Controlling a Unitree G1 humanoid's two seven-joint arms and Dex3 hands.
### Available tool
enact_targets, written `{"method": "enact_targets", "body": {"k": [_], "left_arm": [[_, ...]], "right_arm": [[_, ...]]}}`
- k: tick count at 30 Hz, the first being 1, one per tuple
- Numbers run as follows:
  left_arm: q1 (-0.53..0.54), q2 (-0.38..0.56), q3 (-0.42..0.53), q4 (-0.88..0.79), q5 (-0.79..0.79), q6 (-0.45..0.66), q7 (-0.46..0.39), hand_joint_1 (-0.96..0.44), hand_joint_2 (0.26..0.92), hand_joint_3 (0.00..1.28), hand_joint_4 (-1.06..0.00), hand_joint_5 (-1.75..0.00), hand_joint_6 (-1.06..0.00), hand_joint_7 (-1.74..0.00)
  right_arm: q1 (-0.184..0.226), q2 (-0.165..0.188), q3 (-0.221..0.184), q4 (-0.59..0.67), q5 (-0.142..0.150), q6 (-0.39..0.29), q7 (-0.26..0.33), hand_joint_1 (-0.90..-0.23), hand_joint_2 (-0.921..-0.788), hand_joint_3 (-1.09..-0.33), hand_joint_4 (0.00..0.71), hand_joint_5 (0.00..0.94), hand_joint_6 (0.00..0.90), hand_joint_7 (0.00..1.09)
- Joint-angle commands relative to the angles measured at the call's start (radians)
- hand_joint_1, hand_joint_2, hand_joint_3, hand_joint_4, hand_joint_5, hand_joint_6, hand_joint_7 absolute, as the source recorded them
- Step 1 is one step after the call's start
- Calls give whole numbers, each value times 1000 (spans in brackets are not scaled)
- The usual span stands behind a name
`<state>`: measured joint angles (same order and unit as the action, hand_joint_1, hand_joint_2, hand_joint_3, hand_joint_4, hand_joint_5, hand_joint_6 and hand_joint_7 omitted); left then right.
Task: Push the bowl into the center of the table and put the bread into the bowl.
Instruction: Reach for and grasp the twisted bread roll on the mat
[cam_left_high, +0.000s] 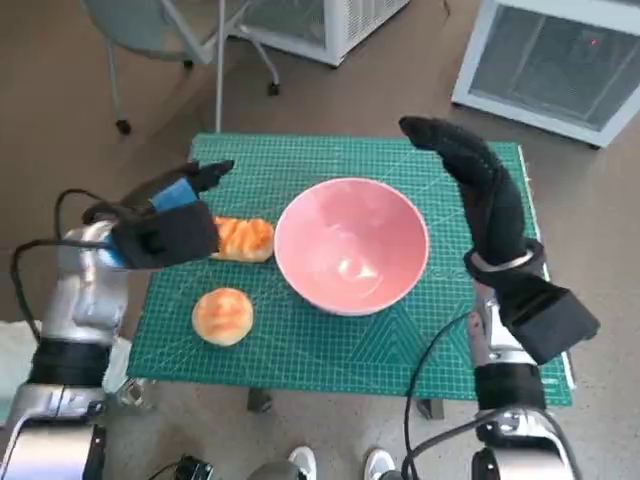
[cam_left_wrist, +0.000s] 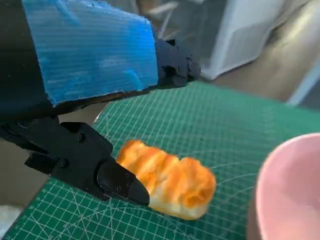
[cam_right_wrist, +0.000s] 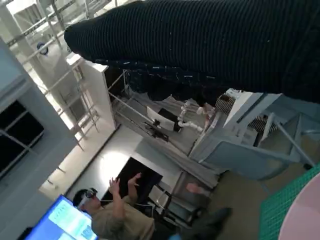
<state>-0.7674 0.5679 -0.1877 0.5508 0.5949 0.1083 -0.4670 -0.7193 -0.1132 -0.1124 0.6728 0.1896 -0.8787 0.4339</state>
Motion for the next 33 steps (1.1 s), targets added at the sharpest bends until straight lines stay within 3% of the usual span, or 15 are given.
{"method": "enact_targets", "body": {"k": [1,15,23,29,33], "left_arm": [[-82,-33,-70,155,39,9,47,-50,721,5,-11,-2,-214,-5],[-220,-126,-198,522,61,-49,160,-125,721,2,-7,-2,-206,0],[-261,-169,-243,666,74,-59,234,-53,725,3,-98,-23,-242,-12],[-273,-182,-271,719,79,-47,245,2,753,15,-197,-32,-323,-31],[-274,-185,-285,739,80,-47,258,45,782,23,-475,-98,-432,-33]], "right_arm": [[12,-1,3,20,12,8,10,-714,-921,-773,168,2,-1,507],[9,-2,3,26,26,10,23,-708,-921,-771,168,2,-1,512],[12,-3,0,24,27,9,25,-704,-921,-772,168,1,-1,513],[16,-4,0,19,24,7,22,-704,-921,-772,168,1,-1,513],[17,-6,-2,19,24,7,22,-703,-921,-773,168,1,-1,513]]}}
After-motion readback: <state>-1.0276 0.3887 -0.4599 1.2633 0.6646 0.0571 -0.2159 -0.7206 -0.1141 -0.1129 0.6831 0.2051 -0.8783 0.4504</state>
